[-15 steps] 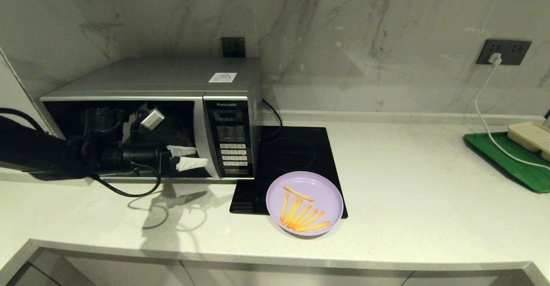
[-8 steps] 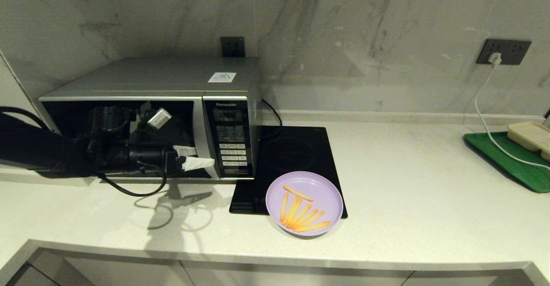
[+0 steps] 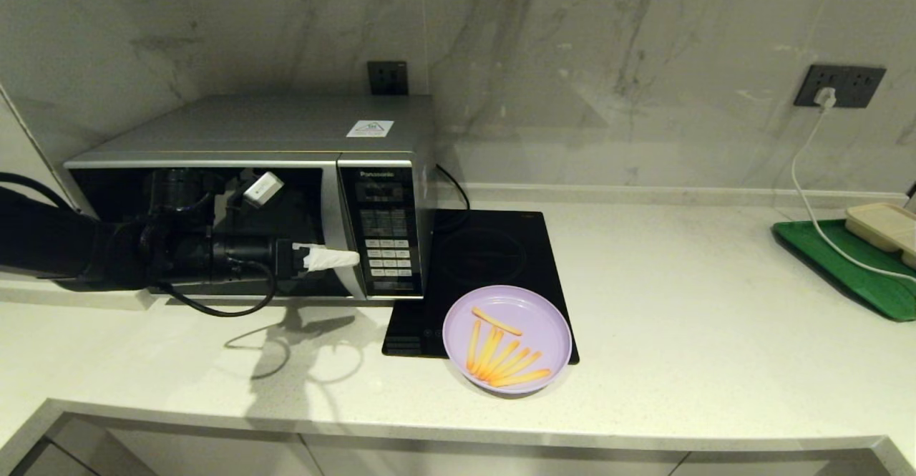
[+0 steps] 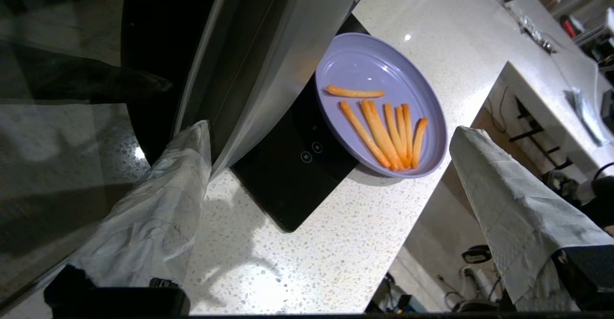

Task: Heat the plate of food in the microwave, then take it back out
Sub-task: Open the microwave oven

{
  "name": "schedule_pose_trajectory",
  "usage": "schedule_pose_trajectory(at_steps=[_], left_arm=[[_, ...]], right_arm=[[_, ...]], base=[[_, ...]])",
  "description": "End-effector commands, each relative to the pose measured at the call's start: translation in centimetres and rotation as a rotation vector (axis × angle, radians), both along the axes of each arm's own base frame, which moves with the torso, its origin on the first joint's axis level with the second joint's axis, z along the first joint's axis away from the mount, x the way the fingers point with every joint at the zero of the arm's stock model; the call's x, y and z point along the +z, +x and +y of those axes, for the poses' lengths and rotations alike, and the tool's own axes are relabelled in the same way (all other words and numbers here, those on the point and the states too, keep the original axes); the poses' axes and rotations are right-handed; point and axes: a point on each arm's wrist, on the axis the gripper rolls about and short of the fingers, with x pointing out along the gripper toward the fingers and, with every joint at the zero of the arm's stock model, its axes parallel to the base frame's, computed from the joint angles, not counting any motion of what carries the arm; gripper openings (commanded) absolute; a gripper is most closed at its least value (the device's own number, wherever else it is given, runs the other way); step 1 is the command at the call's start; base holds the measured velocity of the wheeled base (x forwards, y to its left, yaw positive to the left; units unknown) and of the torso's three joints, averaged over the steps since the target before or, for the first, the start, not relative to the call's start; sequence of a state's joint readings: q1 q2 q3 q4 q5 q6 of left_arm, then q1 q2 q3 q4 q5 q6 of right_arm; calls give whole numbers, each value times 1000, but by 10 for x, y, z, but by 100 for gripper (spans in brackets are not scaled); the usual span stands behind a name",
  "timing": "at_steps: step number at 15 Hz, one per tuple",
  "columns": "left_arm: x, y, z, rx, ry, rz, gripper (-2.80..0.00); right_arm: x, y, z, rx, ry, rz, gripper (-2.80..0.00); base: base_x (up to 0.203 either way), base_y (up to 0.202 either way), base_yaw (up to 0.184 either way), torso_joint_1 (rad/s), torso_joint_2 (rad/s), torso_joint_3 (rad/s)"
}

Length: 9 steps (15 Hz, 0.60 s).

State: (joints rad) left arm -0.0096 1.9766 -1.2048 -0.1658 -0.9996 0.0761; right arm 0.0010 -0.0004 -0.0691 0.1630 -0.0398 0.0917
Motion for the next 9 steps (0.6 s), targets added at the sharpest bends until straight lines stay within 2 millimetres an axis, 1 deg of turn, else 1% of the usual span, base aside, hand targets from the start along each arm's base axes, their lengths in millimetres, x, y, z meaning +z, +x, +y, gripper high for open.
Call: schedule_pose_trajectory(at_steps=[1,3,7,9], left_arm=[[-3,2,-2,-3,-16,27,0],[-12,5,-5,-9,-12,48,0],[-13,5,-5,-12,-15,54,0],[-17,7,-6,-18,-16,60,0]], right_arm=[[0,0,0,-1,0,2,-280],[0,0,0,0,0,2,-280],[0,0,0,0,0,2,-280],[0,0,0,-1,0,2,-280]], base=[[0,0,0,0,0,0],[0,0,0,0,0,0],[0,0,0,0,0,0],[0,0,0,0,0,0]])
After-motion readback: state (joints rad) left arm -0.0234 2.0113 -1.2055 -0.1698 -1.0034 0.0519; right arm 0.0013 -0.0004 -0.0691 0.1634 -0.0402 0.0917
